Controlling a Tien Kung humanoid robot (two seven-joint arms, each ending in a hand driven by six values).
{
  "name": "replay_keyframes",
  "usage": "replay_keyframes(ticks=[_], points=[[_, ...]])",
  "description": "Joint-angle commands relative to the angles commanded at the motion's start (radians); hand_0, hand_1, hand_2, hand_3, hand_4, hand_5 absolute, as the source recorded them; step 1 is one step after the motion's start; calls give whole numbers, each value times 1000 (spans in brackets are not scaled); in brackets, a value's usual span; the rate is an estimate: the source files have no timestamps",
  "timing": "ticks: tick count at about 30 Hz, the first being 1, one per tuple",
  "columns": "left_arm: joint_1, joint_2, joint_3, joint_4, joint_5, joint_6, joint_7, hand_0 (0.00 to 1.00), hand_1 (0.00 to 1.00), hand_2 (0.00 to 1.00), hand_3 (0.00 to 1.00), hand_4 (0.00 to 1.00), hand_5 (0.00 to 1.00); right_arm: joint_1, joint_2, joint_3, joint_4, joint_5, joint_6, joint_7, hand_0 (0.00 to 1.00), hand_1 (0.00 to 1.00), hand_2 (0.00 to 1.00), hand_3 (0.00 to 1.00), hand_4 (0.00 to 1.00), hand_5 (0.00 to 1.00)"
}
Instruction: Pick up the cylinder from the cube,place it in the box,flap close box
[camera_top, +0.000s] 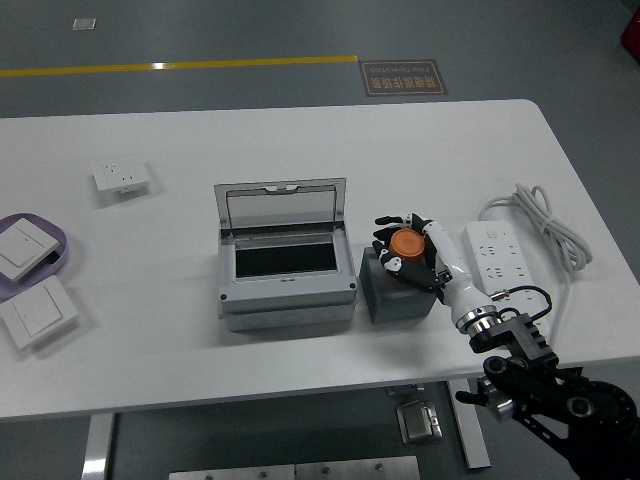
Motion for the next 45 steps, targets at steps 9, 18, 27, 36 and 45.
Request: replay_keyframes(ticks=[9, 18, 27, 36, 45], points=[[0, 0, 3, 0, -3, 3, -4, 638, 620, 541, 630, 709, 332, 3, 1, -4, 7, 6, -2, 13, 698, 597, 514, 535, 229, 2], [2, -1, 4, 0, -5, 6, -7, 637, 620, 541, 630, 708, 331, 12, 5, 5, 37, 33, -18, 45, 629, 536, 465, 393, 42, 2], [4, 0, -3, 1, 0, 6, -5, 637, 620, 541, 630, 707, 333, 102, 30, -7, 158, -58, -86, -41, 622, 527, 459, 382, 49, 2], [3, 3, -14, -1, 14, 0, -1, 637, 620, 541, 629, 707, 335, 275, 129, -82, 201, -293, -61, -289, 249, 297, 387, 289, 2, 2], [2, 7, -24, -1, 26, -4, 4, 636, 620, 541, 627, 707, 336, 380, 199, -192, 150, -611, 71, -615, 150, 252, 376, 288, 2, 2]])
